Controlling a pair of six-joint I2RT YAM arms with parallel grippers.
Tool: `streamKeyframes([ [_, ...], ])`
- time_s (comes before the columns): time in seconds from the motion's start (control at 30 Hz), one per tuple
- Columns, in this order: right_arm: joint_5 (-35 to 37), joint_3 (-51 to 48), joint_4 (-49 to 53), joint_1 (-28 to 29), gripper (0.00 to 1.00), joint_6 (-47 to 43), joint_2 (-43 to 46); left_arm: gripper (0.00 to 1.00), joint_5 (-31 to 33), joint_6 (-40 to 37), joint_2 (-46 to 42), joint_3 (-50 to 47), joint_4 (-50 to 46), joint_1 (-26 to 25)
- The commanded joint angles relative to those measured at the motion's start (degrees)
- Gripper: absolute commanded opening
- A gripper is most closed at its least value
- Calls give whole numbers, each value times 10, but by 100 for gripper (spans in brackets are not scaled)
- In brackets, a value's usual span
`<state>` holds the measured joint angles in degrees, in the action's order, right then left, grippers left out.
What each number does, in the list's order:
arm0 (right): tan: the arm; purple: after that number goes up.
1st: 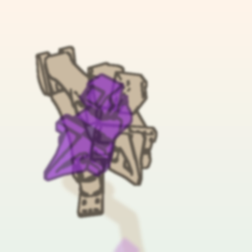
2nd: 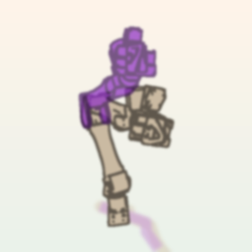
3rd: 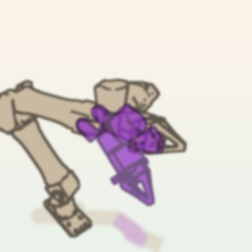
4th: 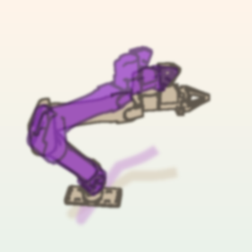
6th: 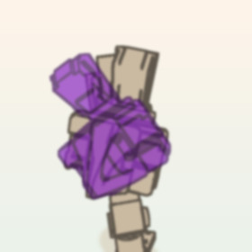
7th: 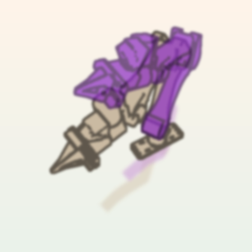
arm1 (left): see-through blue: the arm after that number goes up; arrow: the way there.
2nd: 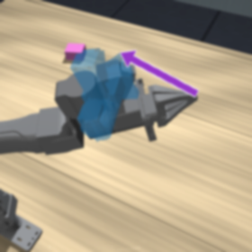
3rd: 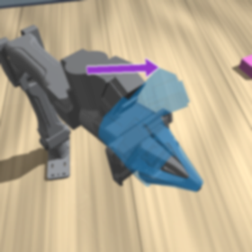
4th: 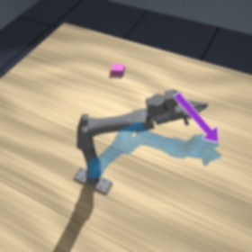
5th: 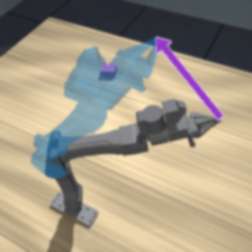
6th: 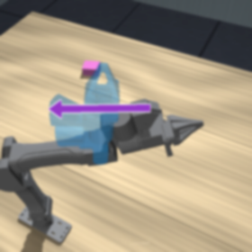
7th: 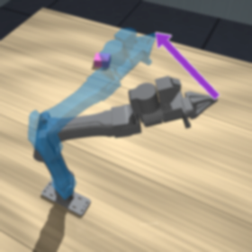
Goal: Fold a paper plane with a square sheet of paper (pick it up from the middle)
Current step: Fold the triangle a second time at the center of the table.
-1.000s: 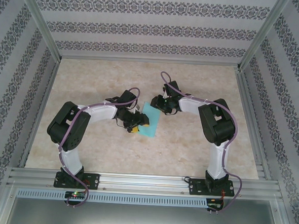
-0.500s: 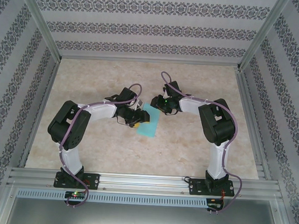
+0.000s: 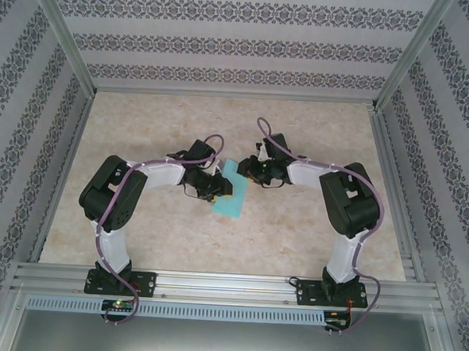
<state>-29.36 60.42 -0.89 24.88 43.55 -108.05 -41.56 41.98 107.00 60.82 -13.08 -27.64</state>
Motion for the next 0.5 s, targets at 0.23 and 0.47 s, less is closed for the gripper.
streamKeyframes([
  [0.23, -8, -49, -14, 43, 18, 32, 9, 30, 0, -19, 10, -14, 10, 5],
  [0.47, -3, -39, -4, 47, 16, 31, -19, 27, -8, -17, -9, -36, 9, 5],
])
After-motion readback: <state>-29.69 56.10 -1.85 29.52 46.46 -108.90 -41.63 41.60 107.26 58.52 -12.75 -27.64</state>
